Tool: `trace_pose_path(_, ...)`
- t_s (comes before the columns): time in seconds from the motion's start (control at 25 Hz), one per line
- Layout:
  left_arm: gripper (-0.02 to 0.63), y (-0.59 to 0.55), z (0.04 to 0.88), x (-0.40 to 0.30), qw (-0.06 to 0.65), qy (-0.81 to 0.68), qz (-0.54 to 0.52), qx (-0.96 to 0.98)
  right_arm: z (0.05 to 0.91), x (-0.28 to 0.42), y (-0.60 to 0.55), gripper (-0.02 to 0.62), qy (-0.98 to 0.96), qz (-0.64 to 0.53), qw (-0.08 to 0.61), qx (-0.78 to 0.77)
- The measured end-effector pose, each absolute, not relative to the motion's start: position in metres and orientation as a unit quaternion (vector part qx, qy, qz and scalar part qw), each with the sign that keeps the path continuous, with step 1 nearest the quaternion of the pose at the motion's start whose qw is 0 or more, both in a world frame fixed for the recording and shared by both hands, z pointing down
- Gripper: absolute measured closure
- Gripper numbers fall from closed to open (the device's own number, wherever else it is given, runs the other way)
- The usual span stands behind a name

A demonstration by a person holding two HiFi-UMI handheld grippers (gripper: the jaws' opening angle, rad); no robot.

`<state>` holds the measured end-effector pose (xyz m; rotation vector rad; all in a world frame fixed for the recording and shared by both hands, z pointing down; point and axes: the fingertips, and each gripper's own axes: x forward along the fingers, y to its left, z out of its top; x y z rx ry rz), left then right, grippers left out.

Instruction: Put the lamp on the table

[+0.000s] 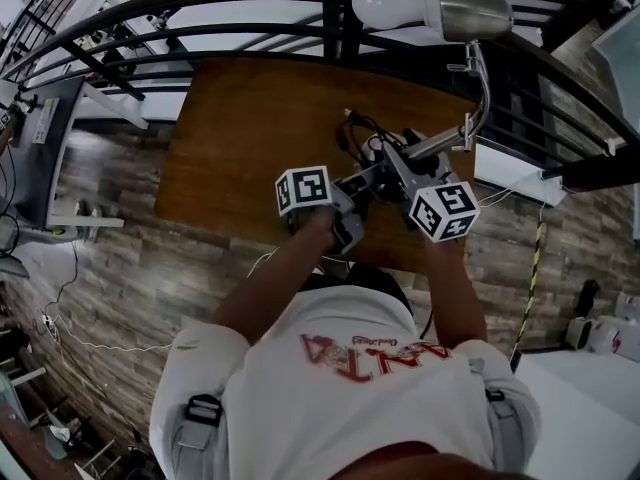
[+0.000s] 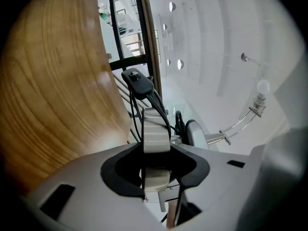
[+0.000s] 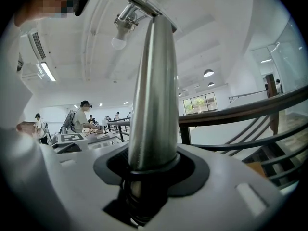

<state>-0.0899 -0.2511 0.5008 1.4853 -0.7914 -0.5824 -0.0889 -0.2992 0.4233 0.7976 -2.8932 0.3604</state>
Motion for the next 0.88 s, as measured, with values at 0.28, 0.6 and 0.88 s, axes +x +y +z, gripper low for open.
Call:
trace_pose_path(0.28,0.457,-0.327,0.533,-0.060,0.640,-0.330,-0.253,0.646,0.456,-0.060,-0.375,0.400,-0.951,0.122,0.071,0.275)
trace_pose_path(0.6,0.457,-0.398,0.573,-0.041,0.656,-0.323,-0.252,0.634,0.498,-0.042,-0.449,0.400,-0.947,0.133,0.087,0.281)
trace_pose_path(0.88,0.457,-0.444,0.609,-0.045,0.659,-0.327,-0.250,0.630,0.534,-0.048,-0.496,0.400,-0.948,0.137,0.091,0.271)
